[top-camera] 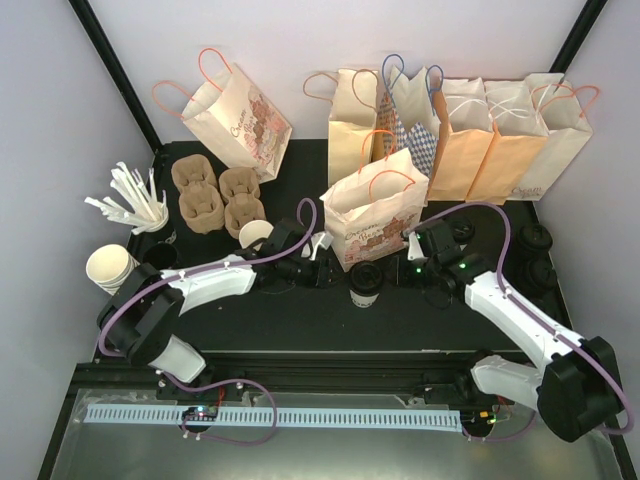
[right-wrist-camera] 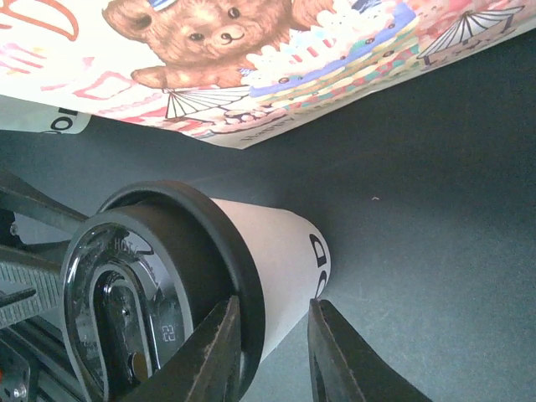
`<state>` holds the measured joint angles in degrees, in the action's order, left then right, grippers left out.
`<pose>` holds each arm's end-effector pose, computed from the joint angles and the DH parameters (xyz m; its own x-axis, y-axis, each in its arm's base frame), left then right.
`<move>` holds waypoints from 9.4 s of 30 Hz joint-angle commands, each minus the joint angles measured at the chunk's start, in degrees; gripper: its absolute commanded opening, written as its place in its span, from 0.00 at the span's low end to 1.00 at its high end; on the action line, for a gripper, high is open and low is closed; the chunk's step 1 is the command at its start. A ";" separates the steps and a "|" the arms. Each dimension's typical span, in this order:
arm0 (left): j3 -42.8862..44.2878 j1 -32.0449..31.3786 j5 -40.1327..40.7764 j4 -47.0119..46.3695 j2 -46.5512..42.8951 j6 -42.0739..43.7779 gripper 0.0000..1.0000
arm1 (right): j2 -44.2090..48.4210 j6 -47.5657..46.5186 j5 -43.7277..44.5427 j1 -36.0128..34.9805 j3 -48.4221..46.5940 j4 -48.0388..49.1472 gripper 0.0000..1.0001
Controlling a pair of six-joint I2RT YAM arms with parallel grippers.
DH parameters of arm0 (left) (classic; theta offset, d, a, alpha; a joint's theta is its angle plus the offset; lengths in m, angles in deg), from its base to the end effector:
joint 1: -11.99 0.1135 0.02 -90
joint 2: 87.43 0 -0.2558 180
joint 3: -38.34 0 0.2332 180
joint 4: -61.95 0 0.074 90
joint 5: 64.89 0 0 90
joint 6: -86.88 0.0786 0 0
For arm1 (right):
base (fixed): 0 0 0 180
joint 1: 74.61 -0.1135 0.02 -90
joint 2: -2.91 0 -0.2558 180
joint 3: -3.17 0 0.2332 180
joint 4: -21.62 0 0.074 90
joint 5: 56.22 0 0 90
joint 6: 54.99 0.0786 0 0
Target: Pack the takeout coffee
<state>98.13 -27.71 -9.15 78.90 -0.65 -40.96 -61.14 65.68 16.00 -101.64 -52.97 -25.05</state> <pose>0.2129 -0.2343 0.1666 -0.9368 0.1188 -0.3290 0.3357 0.5696 -0.7502 0.1898 0.1238 0.1901 -0.9255 0.0731 -0.3716 -0.1375 0.8493 0.5097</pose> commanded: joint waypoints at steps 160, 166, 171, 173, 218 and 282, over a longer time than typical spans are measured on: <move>7.21 0.25 -3.23 1.52 6.27 1.29 0.27 | -6.71 -0.77 -0.75 1.18 0.82 11.54 0.21; 6.94 0.24 -3.07 2.58 8.40 1.83 0.25 | -7.94 -0.70 -0.98 1.21 3.76 12.60 0.21; 6.27 0.24 -2.60 3.14 9.78 2.08 0.25 | -7.76 -0.44 -1.64 1.16 7.01 14.17 0.20; 5.86 0.11 -2.61 3.16 10.29 2.16 0.25 | -7.77 -0.47 -1.98 1.20 8.08 14.63 0.20; 10.93 -0.17 3.80 13.90 -0.34 6.39 0.39 | 1.81 -5.45 16.19 1.23 -6.82 -10.63 0.30; 7.86 1.23 42.67 33.63 -44.33 15.69 0.97 | -19.34 -0.95 33.64 -20.59 -25.20 -20.61 0.75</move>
<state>103.72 -26.79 31.79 110.88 -44.47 -26.23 -80.44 64.22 47.54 -121.90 -76.42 -45.20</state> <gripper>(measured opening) 0.970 0.764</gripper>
